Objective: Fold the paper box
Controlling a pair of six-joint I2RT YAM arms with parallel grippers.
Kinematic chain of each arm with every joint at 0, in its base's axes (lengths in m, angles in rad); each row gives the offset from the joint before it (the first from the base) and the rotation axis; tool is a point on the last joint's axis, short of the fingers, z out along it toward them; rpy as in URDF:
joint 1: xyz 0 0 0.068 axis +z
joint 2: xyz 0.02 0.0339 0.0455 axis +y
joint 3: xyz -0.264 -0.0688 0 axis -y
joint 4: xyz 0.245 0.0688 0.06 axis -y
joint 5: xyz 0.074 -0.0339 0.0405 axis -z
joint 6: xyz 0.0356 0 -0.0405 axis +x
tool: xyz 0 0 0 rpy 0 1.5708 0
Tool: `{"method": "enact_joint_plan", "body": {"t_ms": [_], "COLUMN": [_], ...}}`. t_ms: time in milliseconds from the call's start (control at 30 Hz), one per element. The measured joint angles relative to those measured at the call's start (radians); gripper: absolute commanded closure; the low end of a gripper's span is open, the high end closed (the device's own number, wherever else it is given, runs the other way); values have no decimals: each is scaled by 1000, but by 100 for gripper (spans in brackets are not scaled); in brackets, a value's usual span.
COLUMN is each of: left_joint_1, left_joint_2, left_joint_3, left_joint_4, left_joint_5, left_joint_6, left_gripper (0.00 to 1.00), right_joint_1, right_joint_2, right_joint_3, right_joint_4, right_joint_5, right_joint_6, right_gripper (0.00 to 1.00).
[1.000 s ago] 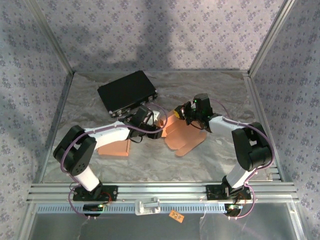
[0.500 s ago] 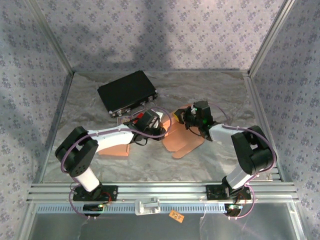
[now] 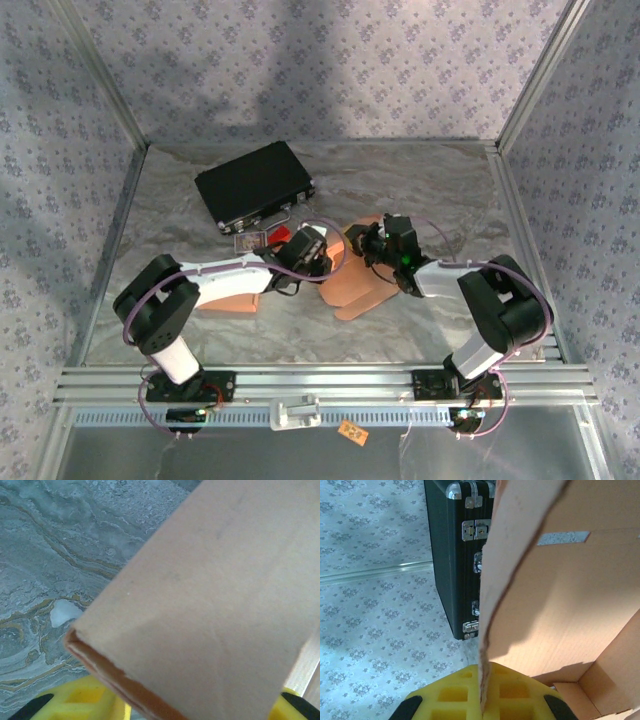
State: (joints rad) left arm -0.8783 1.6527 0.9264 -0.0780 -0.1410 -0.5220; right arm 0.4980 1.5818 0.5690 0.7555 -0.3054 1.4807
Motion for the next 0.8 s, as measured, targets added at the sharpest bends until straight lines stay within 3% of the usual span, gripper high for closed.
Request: {"method": "enact_joint_plan", "body": {"t_ms": [433,800], "left_joint_1": [-31,-40], "left_joint_2": [47,82], "left_joint_3": [2,31], "left_joint_4": [-4,-8], "left_joint_5": [-110,-167], "left_joint_6": [-59,-101], "left_gripper": [63,77], "right_joint_1": [51,68], "right_joint_2": [10,10], "right_joint_3": [-61,-73], "right_joint_4": [139,161], "right_joint_5": [85,141], "right_joint_6": [16,25], "right_gripper": [100,100]}}
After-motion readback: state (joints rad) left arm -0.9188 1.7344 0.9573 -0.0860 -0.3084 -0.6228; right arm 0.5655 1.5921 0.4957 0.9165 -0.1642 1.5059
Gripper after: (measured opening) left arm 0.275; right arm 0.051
